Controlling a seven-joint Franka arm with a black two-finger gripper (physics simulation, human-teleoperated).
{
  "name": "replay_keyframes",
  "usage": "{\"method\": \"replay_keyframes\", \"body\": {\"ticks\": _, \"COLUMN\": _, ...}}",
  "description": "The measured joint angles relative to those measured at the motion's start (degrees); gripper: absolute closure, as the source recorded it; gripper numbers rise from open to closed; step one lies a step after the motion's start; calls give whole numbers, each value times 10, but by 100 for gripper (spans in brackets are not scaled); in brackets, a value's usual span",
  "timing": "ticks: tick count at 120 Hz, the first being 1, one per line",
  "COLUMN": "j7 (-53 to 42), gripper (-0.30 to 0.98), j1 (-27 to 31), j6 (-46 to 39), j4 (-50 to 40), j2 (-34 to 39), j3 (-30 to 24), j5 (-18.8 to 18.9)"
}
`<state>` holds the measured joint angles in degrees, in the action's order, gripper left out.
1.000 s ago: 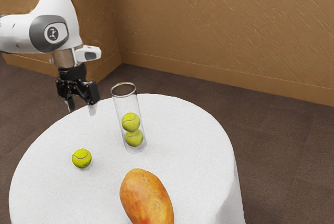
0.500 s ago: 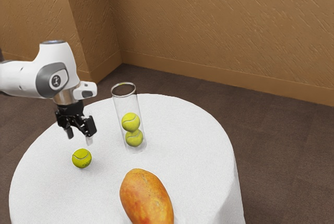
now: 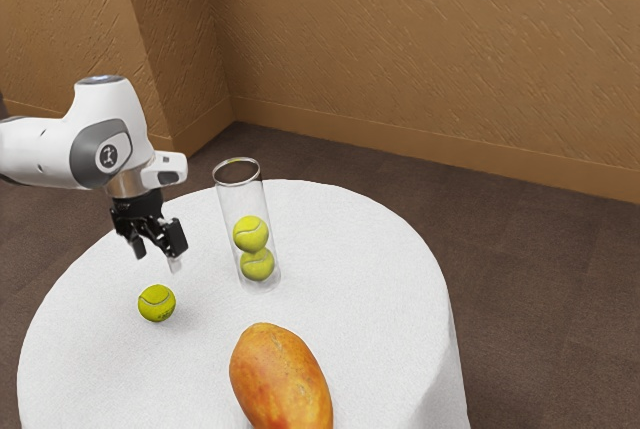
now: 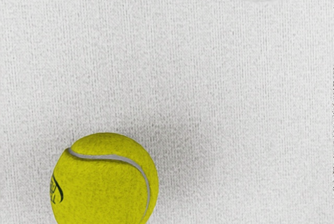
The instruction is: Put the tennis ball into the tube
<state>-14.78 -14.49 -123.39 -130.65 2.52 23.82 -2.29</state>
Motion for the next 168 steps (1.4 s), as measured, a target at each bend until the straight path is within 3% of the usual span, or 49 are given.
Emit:
{"method": "replay_keyframes", "body": {"ticks": 43, "j7": -13, "gripper": 2, "j1": 15, "j6": -50, "j4": -27, "j2": -42, "j3": 0, "j5": 10}}
{"method": "replay_keyframes", "body": {"ticks": 69, "j7": -24, "gripper": 2, "j1": 36, "j6": -103, "j4": -27, "j2": -94, "j3": -1, "j5": -6}}
{"method": "replay_keyframes", "body": {"ticks": 137, "j7": -40, "gripper": 2, "j1": 29, "j6": -136, "j4": -49, "j2": -118, "j3": -3, "j5": -34}}
{"method": "replay_keyframes", "body": {"ticks": 168, "j7": -43, "gripper": 25, "j1": 27, "j6": -138, "j4": -54, "j2": -119, "j3": -3, "j5": -40}}
